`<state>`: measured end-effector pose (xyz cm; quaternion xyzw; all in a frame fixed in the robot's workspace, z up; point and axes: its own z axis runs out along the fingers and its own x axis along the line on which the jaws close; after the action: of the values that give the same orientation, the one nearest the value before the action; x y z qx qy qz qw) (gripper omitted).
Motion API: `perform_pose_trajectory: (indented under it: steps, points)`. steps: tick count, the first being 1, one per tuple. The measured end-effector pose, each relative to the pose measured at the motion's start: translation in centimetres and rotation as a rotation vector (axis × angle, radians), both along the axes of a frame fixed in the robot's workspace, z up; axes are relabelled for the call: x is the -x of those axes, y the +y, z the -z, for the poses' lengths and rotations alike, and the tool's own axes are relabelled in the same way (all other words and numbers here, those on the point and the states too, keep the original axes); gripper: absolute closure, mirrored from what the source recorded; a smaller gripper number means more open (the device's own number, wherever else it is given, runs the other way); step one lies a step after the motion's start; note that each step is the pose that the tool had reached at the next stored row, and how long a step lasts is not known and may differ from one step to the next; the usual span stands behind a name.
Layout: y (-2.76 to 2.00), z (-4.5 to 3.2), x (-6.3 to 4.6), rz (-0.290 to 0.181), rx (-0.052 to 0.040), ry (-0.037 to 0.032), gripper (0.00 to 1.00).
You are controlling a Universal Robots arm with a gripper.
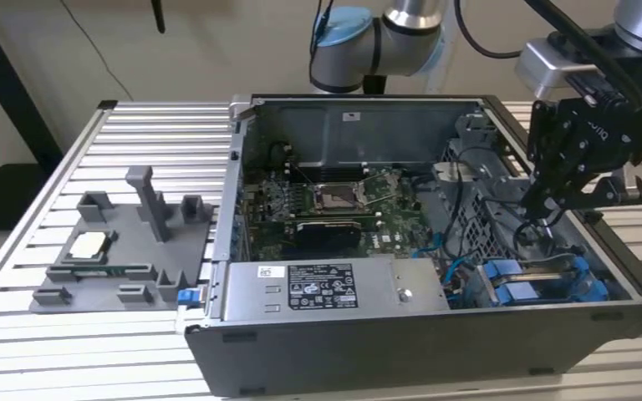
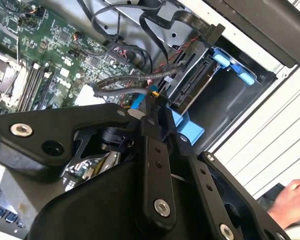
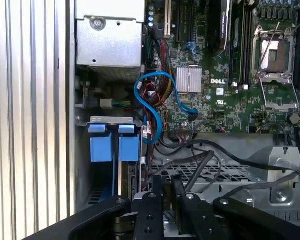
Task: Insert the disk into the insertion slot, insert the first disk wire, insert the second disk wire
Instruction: 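Insert the first disk wire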
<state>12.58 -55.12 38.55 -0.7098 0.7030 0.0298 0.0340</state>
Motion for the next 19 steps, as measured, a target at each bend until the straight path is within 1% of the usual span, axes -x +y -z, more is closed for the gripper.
perform_pose_trajectory:
  steps: [7,13,16,19]
  points:
    - [-0.01,0.48,-0.1,0.000,0.0005,-0.0001,0.81]
    - [-0.02,0.52,-0.1,0.000,0.0007,-0.0001,0.81]
    - [-0.02,0.73,-0.2,0.000,0.0006,-0.0001,0.81]
    - [-0.02,1.14,-0.5,0.000,0.0055,0.0000,0.81]
